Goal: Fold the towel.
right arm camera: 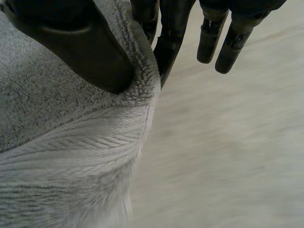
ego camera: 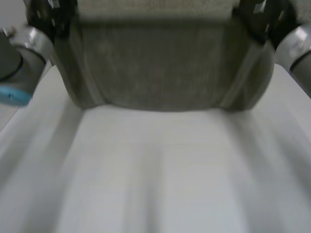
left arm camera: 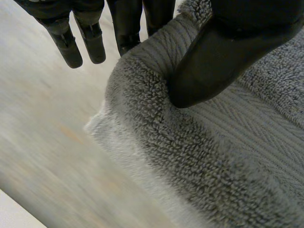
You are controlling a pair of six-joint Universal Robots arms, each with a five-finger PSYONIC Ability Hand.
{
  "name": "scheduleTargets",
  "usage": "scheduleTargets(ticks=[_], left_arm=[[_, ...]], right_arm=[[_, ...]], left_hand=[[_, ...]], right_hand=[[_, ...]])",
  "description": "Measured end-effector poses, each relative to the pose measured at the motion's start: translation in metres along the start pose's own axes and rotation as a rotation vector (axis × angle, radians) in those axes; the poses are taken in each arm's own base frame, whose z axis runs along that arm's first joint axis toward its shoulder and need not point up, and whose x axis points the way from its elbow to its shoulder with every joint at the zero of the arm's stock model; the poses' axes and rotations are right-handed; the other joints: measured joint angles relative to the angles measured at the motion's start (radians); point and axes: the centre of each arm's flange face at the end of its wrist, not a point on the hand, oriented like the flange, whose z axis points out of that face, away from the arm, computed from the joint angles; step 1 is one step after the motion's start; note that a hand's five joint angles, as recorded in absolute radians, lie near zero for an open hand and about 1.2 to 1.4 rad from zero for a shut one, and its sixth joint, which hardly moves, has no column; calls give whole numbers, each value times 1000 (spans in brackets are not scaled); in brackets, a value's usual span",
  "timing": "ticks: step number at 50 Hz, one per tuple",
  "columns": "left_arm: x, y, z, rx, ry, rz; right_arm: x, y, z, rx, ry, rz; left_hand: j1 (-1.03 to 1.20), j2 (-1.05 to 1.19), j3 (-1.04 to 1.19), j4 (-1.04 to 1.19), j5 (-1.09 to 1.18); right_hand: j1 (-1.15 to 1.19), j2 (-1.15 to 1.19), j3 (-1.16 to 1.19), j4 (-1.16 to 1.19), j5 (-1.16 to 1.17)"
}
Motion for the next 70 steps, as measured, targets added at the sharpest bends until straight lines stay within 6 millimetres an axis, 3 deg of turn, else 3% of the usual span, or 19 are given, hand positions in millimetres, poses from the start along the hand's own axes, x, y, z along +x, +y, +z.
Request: scheduleTargets(ticks=[4,9,15,18,24,28,42,45,49,61,70], left_arm=[[-18,-33,11,122,-48,-16],[-8,-24,-3,93,29,-91],[22,36,-51,-116,180,-182],[39,70,-87,-250,250,-217],[66,97,-136,-375,375,-231],[75,105,-154,-413,430,-208],[59,108,-163,-464,412,-183],[52,107,-165,-476,400,-186],[47,106,-168,-490,393,-190],[49,108,-176,-516,400,-206],[50,109,-177,-522,402,-211]], right_arm=[[32,-23,11,115,124,18],[22,-22,2,113,81,98],[-36,7,-36,-11,-120,195],[-66,20,-63,-79,-219,216],[-108,36,-105,-181,-347,232],[-130,44,-127,-243,-411,246],[-146,54,-148,-382,-448,296],[-148,57,-150,-420,-446,302],[-151,63,-153,-465,-442,308],[-152,81,-155,-582,-378,391],[-146,89,-156,-628,-330,474]], left_hand=[[0,0,0,0,11],[0,0,0,0,15],[0,0,0,0,15],[0,0,0,0,15],[0,0,0,0,15],[0,0,0,0,15],[0,0,0,0,15],[0,0,0,0,15],[0,0,0,0,15],[0,0,0,0,15],[0,0,0,0,15]], right_hand=[[0,3,0,0,8],[0,6,0,0,13],[0,6,0,0,13],[0,6,0,0,13],[0,6,0,0,13],[0,6,0,0,13],[-6,-4,0,0,-2],[-189,-206,0,0,-212],[-299,-299,0,0,-323],[-342,-332,0,0,-368],[-526,-526,0,0,-559]])
